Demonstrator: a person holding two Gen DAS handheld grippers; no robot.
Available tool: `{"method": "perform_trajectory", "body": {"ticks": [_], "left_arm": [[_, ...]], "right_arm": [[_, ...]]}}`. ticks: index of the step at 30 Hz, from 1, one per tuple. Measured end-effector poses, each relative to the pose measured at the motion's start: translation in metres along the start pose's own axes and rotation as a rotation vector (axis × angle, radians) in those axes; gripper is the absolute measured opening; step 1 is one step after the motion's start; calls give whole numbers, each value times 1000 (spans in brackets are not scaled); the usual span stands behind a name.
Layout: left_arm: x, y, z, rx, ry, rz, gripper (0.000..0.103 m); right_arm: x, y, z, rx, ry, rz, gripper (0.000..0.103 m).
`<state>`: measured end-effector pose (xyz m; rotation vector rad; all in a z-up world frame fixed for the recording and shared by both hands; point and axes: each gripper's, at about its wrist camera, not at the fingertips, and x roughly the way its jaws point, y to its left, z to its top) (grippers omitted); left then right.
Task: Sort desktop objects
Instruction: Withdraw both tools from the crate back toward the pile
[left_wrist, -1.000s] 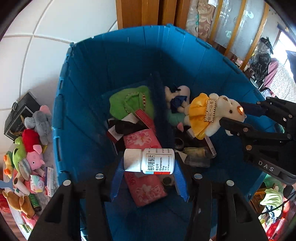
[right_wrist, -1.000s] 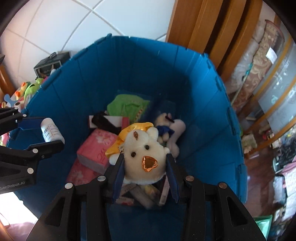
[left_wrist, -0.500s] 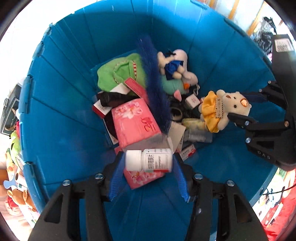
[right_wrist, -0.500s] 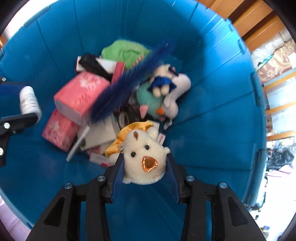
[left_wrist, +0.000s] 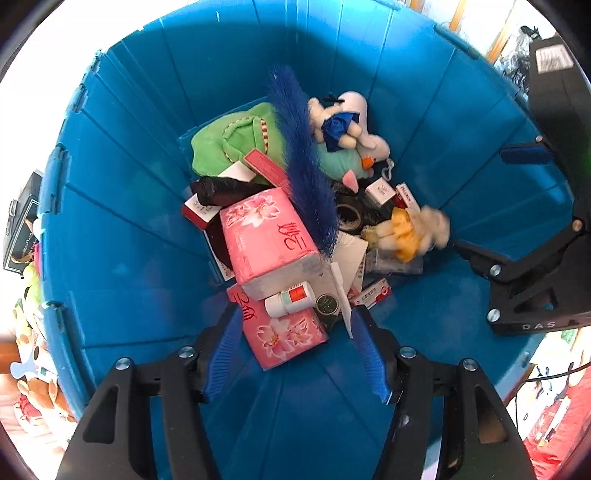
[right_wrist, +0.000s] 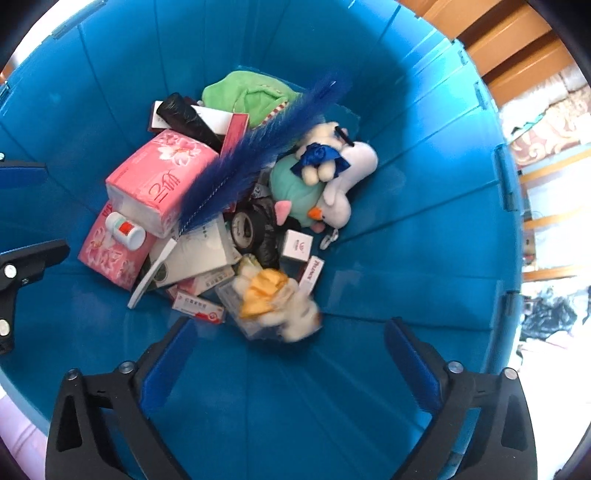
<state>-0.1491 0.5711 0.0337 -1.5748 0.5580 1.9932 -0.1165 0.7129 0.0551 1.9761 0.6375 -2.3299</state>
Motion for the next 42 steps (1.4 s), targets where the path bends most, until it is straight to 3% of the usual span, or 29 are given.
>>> {"method": "perform_trajectory", "body": {"ticks": [7, 13, 22, 27, 35, 40, 42], "left_arm": [[-40, 15, -9, -23, -134, 4, 60], [-85, 42, -32, -56, -256, 2, 60], [-115, 122, -97, -228, -403, 169, 60], [-106, 188, -154, -381, -466, 276, 60], [-62, 291, -268, -644, -481, 374, 60], [-23, 345, -357, -838, -453, 419, 60], [-9, 362, -390, -901, -429, 424, 60]], "right_arm": [[-28, 3, 7, 24, -87, 23, 103], [-77, 28, 17, -10, -199, 48, 103], [-133, 111, 55, -106, -373, 175, 103], [-141, 174, 83, -153, -445, 268, 103], [-142, 279, 108, -212, -506, 386, 103], [-125, 335, 118, -167, -543, 483, 103], [-113, 355, 122, -147, -540, 485, 103]]}}
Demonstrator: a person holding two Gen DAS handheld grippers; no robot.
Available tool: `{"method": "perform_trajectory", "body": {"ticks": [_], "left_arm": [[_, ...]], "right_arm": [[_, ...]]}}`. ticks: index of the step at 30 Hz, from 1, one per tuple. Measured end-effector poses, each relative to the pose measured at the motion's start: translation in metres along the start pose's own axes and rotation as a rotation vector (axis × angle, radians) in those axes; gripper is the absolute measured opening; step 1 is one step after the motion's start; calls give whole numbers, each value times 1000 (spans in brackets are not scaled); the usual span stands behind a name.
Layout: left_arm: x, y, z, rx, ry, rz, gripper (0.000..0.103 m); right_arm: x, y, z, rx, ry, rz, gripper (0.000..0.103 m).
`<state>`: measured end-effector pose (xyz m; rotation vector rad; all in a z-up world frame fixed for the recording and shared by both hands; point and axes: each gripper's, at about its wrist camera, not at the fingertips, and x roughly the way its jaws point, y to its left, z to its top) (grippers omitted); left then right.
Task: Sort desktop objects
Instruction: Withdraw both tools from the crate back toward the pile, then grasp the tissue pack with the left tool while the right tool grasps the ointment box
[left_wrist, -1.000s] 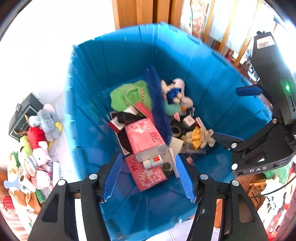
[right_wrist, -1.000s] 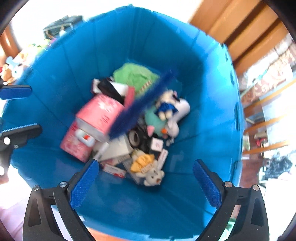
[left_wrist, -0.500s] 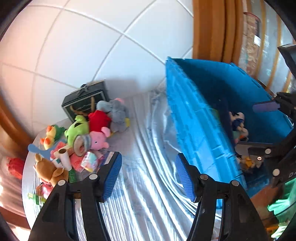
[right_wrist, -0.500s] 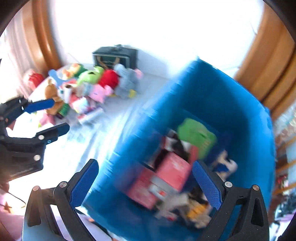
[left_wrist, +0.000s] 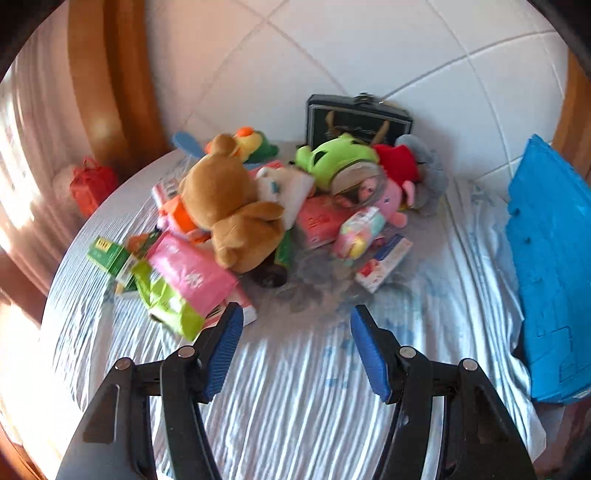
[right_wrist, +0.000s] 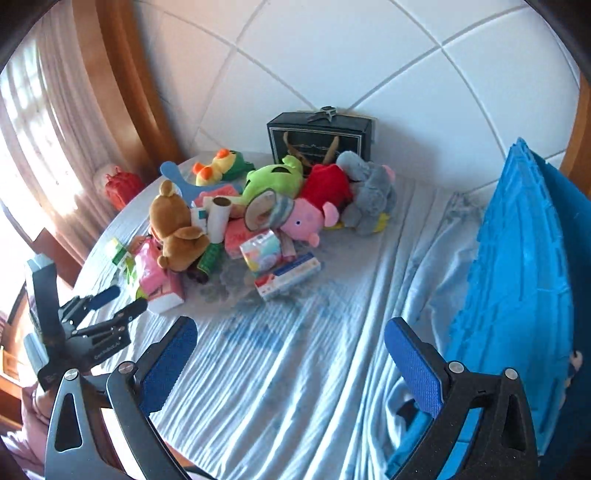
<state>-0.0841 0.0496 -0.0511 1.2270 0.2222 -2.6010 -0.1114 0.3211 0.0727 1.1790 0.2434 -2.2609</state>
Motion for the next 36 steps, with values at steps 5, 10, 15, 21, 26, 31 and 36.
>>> {"method": "perform_trajectory", "body": {"ticks": [5, 10, 15, 21, 26, 31, 36], "left_arm": [[26, 60, -31, -43, 61, 78, 60], [45, 77, -45, -66, 97, 39, 60], [67, 65, -42, -34, 107, -15, 60], [92, 22, -15, 51, 86, -127, 60], [128, -25, 17, 173, 85, -183, 60], [172, -61, 50, 256, 98, -232, 60], [211, -90, 78, 319, 95, -258, 60]], "right_arm": [[53, 12, -14, 45, 46, -16, 103], [105, 17, -33, 96, 141, -25, 103], [136, 17, -47, 107, 203, -45, 103], [154, -1, -46, 134, 226, -90, 103], [172, -28, -37, 205, 244, -106, 103], [200, -50, -28, 266, 282, -128, 103], [226, -68, -23, 317, 313, -126, 103]]}}
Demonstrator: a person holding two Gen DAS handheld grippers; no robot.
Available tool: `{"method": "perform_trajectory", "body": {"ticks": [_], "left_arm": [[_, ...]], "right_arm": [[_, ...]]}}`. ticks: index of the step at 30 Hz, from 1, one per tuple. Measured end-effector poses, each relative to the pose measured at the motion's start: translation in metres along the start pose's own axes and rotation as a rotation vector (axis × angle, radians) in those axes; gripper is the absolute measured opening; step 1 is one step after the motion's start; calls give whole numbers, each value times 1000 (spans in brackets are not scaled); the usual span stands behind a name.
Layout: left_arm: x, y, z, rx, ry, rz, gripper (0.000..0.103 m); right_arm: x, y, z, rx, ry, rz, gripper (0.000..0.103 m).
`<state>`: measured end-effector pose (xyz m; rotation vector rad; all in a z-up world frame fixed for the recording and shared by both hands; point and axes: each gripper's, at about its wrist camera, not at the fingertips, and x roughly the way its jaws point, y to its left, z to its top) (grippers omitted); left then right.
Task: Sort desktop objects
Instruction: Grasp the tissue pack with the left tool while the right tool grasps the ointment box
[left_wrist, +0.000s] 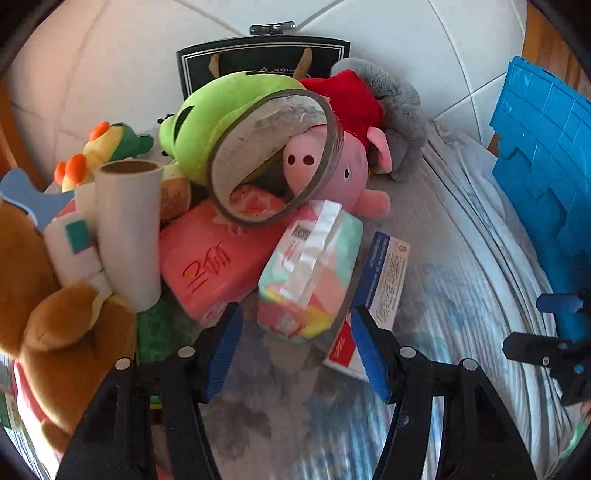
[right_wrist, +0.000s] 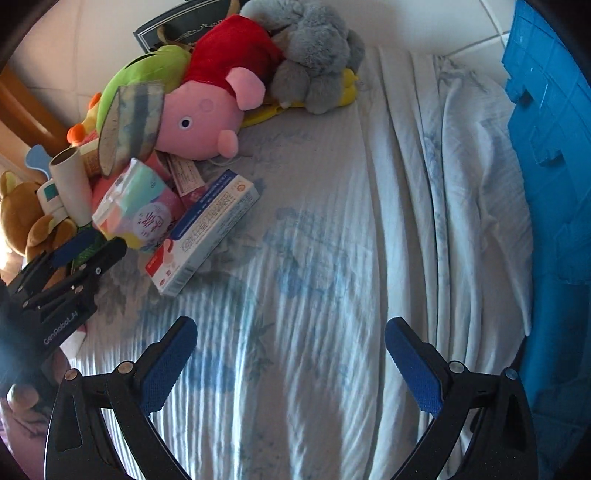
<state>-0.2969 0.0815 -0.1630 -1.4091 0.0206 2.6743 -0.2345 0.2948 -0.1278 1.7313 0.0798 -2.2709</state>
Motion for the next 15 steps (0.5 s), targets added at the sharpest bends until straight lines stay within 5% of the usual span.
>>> {"method": "perform_trajectory", "body": {"ticks": [6, 15], "left_arm": [[19, 2, 14, 4, -24, -55, 50], [-7, 38, -23, -105, -19, 21, 49]], "right_arm": [[22, 4, 21, 28, 24, 9, 103], [60, 50, 50, 13, 53, 33, 103]]}}
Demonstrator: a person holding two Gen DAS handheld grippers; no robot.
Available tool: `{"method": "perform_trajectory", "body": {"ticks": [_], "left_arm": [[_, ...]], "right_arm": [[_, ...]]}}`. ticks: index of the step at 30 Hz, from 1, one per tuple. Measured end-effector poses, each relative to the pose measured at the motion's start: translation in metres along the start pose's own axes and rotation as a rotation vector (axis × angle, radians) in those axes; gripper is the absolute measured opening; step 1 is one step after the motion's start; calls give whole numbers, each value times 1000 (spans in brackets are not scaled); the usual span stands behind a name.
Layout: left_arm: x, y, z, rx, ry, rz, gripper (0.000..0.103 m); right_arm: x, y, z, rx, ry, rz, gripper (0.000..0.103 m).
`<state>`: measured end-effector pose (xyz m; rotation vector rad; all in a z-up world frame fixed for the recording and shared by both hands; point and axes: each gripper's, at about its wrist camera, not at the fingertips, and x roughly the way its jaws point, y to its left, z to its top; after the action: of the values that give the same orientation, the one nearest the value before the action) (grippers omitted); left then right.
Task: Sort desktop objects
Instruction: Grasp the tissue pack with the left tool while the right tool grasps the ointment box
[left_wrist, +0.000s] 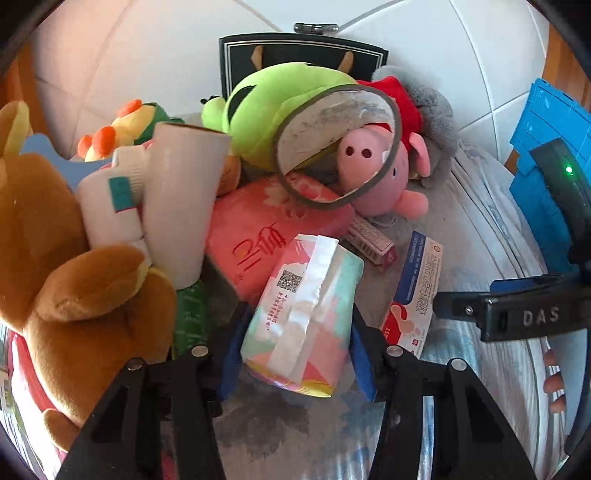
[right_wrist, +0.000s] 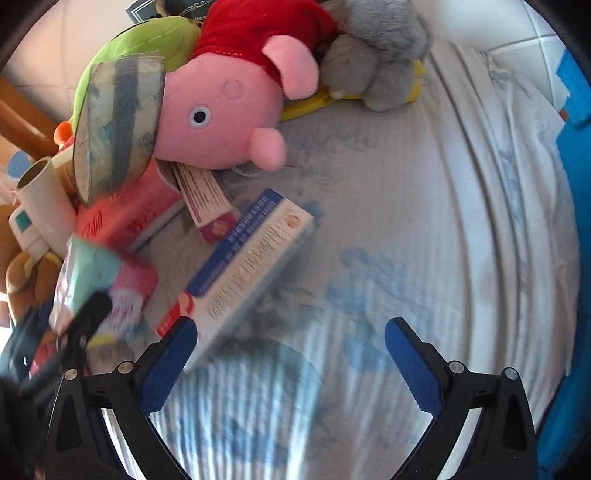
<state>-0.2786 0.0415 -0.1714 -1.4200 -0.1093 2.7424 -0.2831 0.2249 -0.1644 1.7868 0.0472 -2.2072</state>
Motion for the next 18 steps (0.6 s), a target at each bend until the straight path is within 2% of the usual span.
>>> {"method": "perform_trajectory", "body": {"ticks": [6, 9, 11, 14, 15, 16, 17, 18], "left_arm": [[8, -2, 6, -9, 5, -3, 49], [15, -1, 6, -31, 22, -6, 49], [16, -1, 6, -33, 23, -5, 49], [16, -2, 5, -35, 22, -6, 49], [15, -2, 5, -36, 22, -5, 49], [15, -3, 5, -37, 23, -6, 49], [14, -4, 4, -35, 24, -3, 49], [14, -6, 4, -33, 27, 1, 48]], "right_arm": [[30, 16, 18, 35, 21, -8, 103], [32, 21, 18, -12, 24, -21, 103], [31, 19, 14, -53, 45, -33, 103], [26, 3, 7, -20, 58, -65, 102], [24, -2, 5, -1, 52, -65, 97], [21, -5, 4, 11, 44, -66, 85], [18, -4, 4, 5, 33, -66, 66], [15, -1, 4, -12, 25, -72, 55]]}}
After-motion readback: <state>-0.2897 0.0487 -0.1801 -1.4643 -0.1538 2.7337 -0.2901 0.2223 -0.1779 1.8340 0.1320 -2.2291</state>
